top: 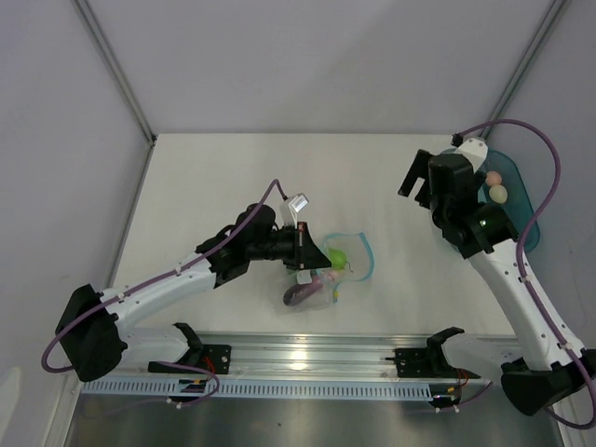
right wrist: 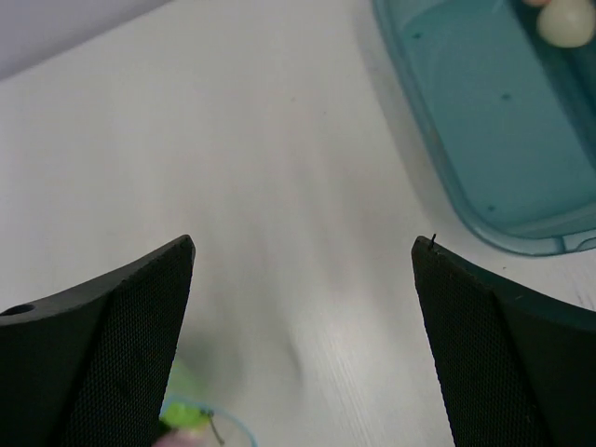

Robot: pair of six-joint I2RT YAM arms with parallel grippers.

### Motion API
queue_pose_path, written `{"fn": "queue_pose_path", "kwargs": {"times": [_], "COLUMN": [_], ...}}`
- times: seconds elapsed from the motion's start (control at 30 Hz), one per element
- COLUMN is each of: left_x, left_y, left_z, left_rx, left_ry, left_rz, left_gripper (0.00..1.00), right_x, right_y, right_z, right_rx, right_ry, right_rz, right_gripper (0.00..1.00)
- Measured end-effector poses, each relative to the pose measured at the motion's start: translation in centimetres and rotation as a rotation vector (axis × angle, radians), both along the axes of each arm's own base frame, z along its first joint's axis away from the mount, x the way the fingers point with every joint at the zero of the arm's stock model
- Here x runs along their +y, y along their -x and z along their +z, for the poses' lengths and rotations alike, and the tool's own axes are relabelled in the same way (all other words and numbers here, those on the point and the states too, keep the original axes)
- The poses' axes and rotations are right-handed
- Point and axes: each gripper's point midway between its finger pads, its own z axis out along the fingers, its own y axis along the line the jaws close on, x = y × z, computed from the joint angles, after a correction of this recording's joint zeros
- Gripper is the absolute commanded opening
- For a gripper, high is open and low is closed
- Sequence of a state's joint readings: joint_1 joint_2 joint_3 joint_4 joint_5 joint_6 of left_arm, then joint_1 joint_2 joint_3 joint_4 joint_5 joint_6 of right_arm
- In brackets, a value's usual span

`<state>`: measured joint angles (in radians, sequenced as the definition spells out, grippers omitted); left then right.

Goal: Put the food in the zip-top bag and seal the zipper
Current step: Place the fake vegetable in the zipper food storage bag, then pick up the fake food from the bin.

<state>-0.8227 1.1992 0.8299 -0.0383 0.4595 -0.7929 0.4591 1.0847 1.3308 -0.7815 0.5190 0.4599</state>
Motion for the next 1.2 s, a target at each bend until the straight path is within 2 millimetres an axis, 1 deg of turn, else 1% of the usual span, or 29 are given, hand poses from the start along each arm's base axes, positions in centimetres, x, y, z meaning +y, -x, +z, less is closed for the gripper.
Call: {"fn": "queue_pose_path", "kwargs": {"times": [0.13,0.2,0.27,0.33,0.43,0.53,0.6,0.67,0.8,0.87,0.97,1.07,1.2], "left_x": [-0.2,-0.2,-0.1,-0.1,-0.3,-0.7,-0.8,-0.9,-1.3,-1.6,-2.1,-2.6,-3.3], "left_y": [0.2,0.3,0.4,0.5,0.6,0.7,0.7,0.8,0.8,0.6,0.5,0.2,-0.1], "left_z": [-0.5,-0.8,-1.1,-1.3,-1.6,-2.1,-2.4,-2.8,-3.2,-3.3,-3.6,-3.8,-4.1], "left_rx": [0.011,0.015,0.02,0.025,0.033,0.046,0.056,0.066,0.078,0.085,0.094,0.103,0.115], "left_ry": [-0.001,-0.001,-0.005,-0.007,-0.006,-0.006,-0.01,-0.016,-0.018,-0.017,-0.016,-0.015,-0.011], "left_rz": [-0.017,-0.022,-0.025,-0.031,-0.044,-0.064,-0.071,-0.079,-0.093,-0.103,-0.115,-0.127,-0.137], "left_gripper": [0.0,0.01,0.01,0.0,0.01,0.01,0.0,0.01,0.01,0.01,0.01,0.01,0.01], "right_x": [-5.3,-7.9,-10.8,-13.3,-17.2,-21.0,-23.0,-24.9,-27.3,-27.9,-28.5,-29.2,-30.0], "right_y": [-3.5,-5.1,-6.8,-8.0,-9.5,-10.4,-10.8,-11.1,-11.9,-12.5,-13.9,-15.3,-17.2], "right_z": [-0.1,-0.7,-1.7,-3.0,-5.5,-8.0,-9.3,-11.1,-14.8,-16.7,-18.8,-20.2,-20.9], "right_rx": [-0.049,-0.057,-0.056,-0.045,-0.015,0.007,0.013,0.027,0.06,0.083,0.103,0.116,0.115], "right_ry": [0.016,0.015,0.015,0.015,0.009,0.005,0.003,-0.001,-0.009,-0.005,0.004,0.022,0.073], "right_rz": [-0.223,-0.321,-0.423,-0.509,-0.627,-0.739,-0.799,-0.858,-0.933,-0.954,-0.972,-0.986,-1.002], "right_gripper": [0.99,0.99,1.0,0.99,0.99,0.98,0.96,0.93,0.91,0.91,0.9,0.89,0.89]}}
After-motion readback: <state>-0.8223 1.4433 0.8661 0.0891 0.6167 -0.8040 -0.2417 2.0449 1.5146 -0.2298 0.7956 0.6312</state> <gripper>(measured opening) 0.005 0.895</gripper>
